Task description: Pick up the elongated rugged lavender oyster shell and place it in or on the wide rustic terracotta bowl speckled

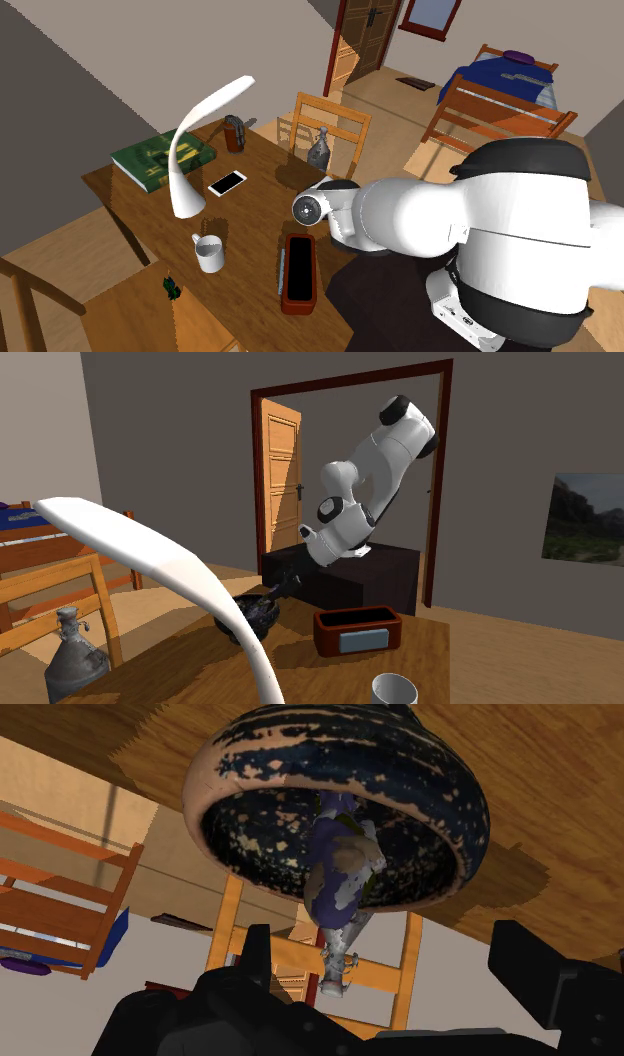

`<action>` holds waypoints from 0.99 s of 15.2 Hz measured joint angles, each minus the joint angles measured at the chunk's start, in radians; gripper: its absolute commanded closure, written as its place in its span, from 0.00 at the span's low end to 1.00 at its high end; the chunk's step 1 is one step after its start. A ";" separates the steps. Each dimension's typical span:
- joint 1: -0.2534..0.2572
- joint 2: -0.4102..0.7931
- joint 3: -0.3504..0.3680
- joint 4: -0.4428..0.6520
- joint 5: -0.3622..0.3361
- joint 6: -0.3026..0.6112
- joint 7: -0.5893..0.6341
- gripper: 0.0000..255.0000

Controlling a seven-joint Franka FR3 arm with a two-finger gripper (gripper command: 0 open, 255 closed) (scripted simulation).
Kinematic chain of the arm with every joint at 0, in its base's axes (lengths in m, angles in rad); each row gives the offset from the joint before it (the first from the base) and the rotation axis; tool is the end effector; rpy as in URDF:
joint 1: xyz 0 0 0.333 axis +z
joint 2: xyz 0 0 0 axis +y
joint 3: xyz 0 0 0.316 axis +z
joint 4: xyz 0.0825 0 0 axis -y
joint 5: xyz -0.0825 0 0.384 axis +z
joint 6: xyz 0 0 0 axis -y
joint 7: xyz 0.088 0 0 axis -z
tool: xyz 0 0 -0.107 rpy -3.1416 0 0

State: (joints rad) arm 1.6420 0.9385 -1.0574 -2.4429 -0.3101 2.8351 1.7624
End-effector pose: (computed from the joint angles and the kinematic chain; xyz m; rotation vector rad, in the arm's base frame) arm 0.4264 0.1945 0.1235 2.3083 -0.8446 0.9470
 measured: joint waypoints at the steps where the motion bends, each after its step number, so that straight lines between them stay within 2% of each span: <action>1: -0.010 0.011 0.007 0.004 0.001 0.009 0.004 0.00; 3: -0.030 0.026 0.016 0.009 0.001 0.026 0.005 0.00; 8: -0.034 0.029 0.017 0.009 0.000 0.031 0.005 0.00; 9: -0.034 0.029 0.017 0.009 0.000 0.031 0.005 1.00; 15: -0.034 0.029 0.016 0.009 0.000 0.031 0.004 1.00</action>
State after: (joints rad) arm 1.6076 0.9678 -1.0412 -2.4338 -0.3098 2.8660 1.7669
